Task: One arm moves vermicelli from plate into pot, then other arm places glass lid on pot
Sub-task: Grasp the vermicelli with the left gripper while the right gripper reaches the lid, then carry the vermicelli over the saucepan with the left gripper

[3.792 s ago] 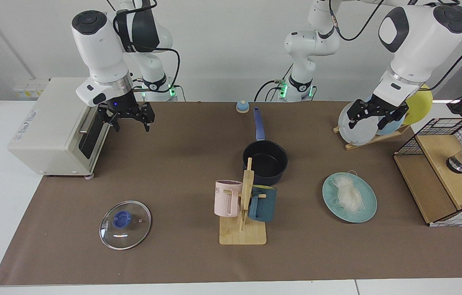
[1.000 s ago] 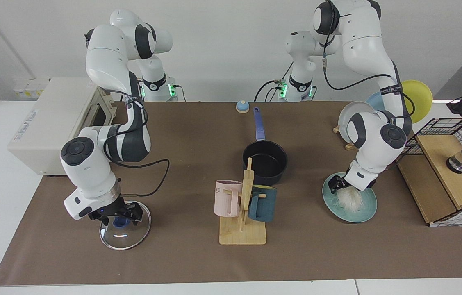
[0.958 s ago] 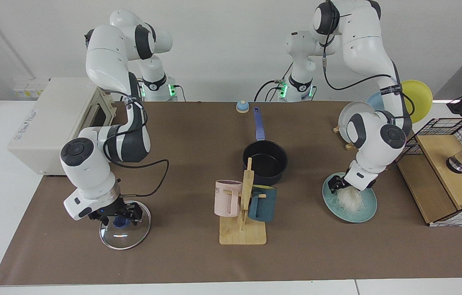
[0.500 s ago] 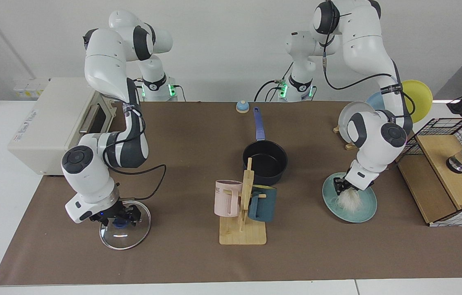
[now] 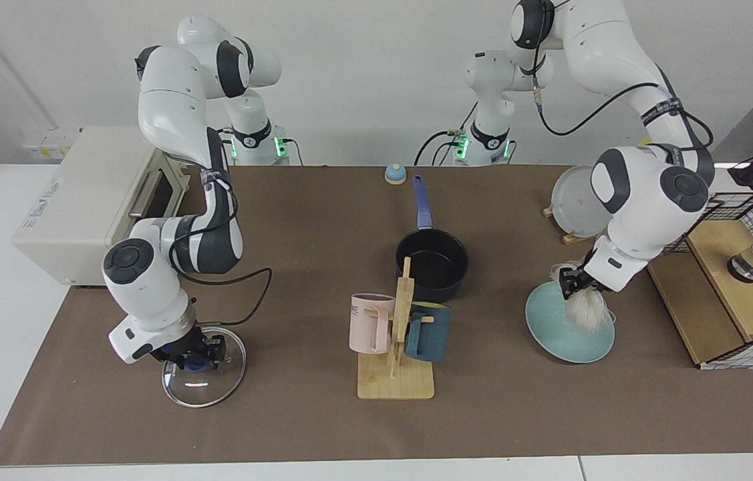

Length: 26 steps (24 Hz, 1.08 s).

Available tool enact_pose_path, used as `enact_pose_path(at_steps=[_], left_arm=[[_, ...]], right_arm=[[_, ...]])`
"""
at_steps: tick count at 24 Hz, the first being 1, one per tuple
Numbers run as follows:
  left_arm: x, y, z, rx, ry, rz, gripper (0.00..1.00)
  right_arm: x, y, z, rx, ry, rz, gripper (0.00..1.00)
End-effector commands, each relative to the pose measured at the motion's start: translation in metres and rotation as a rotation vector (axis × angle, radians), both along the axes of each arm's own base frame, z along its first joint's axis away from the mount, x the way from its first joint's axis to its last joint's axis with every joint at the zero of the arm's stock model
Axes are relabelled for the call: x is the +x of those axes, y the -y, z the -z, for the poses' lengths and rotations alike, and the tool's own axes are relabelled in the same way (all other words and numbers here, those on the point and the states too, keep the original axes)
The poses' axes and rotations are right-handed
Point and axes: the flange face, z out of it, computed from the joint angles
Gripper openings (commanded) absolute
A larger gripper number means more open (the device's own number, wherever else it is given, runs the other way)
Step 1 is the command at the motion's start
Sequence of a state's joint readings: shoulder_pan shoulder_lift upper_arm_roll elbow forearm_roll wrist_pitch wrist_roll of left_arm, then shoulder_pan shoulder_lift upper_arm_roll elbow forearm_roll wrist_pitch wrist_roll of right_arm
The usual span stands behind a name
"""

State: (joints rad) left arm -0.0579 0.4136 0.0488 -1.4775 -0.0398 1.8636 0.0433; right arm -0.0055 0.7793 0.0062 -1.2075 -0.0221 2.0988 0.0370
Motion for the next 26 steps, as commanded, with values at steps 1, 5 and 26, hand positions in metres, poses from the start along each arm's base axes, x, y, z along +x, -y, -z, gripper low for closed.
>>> enact_pose_path(at_steps=[1, 5, 26], left_arm=[[-0.026, 0.011, -0.052, -0.001, -0.013, 0.012, 0.0], [-0.048, 0.034, -0.054, 0.015, -0.039, 0.015, 0.0], [-0.106, 0.241, -0.039, -0.015, -0.07, -0.191, 0.0]], right_arm=[[-0.006, 0.001, -0.012, 0.013, 0.012, -0.041, 0.0], [-0.014, 0.0, -0.048, 0.012, 0.021, -0.06, 0.0], [-0.174, 0.041, -0.2, 0.004, -0.039, -0.086, 0.0]])
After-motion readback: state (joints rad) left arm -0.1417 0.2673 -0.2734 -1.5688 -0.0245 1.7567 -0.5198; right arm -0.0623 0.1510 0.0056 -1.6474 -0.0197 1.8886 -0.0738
